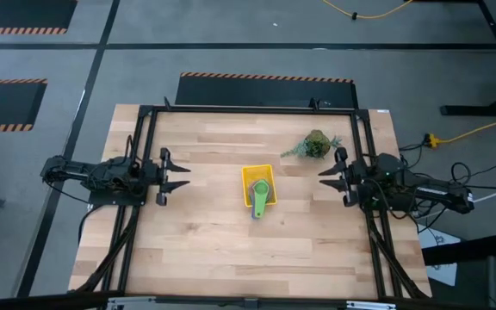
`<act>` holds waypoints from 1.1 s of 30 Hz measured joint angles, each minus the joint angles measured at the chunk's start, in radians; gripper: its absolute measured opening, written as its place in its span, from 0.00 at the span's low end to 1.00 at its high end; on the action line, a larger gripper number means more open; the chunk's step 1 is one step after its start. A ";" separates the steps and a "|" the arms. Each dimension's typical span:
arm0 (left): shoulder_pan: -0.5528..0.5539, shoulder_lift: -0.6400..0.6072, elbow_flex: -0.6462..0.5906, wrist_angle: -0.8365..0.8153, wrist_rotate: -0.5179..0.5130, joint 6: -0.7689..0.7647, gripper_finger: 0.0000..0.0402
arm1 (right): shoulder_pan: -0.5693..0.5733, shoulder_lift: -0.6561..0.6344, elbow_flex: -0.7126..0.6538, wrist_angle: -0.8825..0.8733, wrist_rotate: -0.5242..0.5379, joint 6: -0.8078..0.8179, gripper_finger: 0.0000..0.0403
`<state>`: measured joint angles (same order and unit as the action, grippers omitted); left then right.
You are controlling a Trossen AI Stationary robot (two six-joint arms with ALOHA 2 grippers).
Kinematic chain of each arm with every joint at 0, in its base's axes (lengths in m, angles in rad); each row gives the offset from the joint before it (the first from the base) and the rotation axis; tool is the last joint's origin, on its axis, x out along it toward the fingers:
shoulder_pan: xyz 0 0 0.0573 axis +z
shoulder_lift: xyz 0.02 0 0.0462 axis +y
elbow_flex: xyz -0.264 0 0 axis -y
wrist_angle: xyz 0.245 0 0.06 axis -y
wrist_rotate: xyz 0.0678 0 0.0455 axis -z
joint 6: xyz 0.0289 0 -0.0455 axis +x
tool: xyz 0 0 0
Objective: Nest measuring cups in basket
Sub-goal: Return to Home Position
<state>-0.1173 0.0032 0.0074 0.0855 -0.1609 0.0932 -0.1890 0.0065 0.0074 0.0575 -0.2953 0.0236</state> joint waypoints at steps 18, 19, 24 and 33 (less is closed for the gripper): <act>0.002 0.005 0.000 -0.039 -0.055 0.077 0.40 | 0.000 0.004 0.001 -0.004 0.085 -0.002 0.27; 0.002 0.007 0.000 -0.039 -0.054 0.076 0.40 | 0.000 0.004 0.001 -0.003 0.085 -0.003 0.27; 0.002 0.010 0.000 -0.040 -0.054 0.048 0.40 | 0.000 0.004 0.001 -0.004 0.085 -0.004 0.27; 0.002 0.010 0.000 -0.040 -0.054 -0.004 0.40 | 0.000 0.005 0.001 -0.004 0.085 -0.005 0.27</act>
